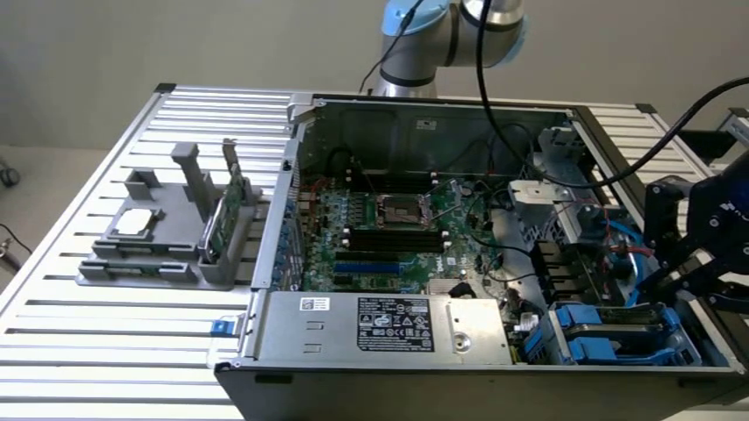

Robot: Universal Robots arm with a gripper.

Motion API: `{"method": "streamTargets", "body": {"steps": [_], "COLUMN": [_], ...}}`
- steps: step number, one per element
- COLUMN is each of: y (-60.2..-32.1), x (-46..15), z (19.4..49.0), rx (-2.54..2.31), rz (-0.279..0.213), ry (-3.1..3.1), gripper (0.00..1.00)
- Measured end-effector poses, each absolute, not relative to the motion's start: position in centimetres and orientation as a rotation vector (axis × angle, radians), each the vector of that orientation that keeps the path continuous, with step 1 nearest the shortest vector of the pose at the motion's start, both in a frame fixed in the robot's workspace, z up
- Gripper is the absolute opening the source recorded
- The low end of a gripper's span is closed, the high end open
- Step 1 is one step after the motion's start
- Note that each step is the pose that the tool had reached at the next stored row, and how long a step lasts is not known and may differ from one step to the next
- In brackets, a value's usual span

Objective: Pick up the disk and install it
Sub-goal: 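Insert the first disk wire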

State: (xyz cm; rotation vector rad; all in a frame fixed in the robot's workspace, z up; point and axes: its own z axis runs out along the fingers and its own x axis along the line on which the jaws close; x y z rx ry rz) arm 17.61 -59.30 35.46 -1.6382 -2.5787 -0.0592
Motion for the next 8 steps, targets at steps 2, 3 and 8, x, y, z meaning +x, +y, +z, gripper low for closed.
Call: {"method": "streamTargets", "body": {"steps": [2,3,8], "y": [-59.3,-59.3,-59.3], "x": [17.6,17.6,17.58], "z": [35.45,35.45,35.41], "rx": [-1.674,-1.69,-1.759], "rz": [-0.061,-0.062,-0.064], "ry": [-2.556,-2.546,-2.5], "gripper": [0.17,0.17,0.17]}}
